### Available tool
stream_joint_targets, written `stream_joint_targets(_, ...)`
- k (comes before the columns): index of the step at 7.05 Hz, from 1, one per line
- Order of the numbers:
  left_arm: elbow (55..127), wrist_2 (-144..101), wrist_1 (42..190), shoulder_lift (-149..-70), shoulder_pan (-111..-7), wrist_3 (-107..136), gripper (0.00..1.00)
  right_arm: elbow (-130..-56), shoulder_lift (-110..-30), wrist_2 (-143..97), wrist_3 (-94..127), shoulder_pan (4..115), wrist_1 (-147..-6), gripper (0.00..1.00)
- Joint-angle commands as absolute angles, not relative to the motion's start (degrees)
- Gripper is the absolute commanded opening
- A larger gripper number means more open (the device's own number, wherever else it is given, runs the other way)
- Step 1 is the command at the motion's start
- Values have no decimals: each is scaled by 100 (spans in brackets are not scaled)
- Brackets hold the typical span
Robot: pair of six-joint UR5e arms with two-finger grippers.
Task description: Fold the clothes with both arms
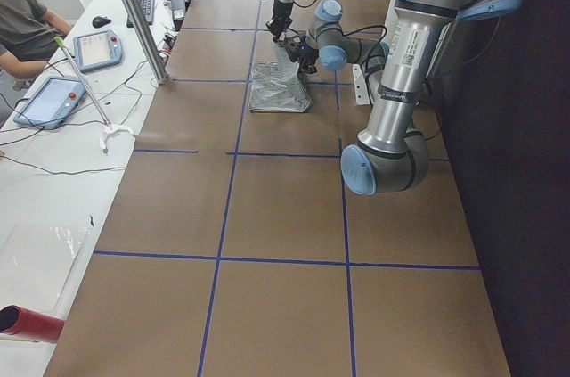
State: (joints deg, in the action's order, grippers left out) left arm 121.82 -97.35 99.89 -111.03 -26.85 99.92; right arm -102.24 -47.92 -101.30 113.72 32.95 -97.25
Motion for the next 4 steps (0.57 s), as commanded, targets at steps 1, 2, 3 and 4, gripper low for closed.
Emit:
stream_joint_targets(1, 11597, -9747, 10046, -11450, -3153, 9538, 0, -9705, -4624, -10169, 11171, 3462, -9503, 0)
stream_joint_targets(2, 11158, -9747, 10211, -11644, -3364, 9345, 0, -9259, -4493, -10212, 11171, 3524, -9109, 0)
stream_joint_targets(3, 10553, -9747, 10726, -11741, -3488, 9264, 0, -8602, -4195, -10222, 11171, 3585, -8801, 13)
stream_joint_targets(4, 9764, -9738, 11193, -11942, -3707, 9185, 0, -8161, -4062, -10370, 11093, 3769, -8580, 17)
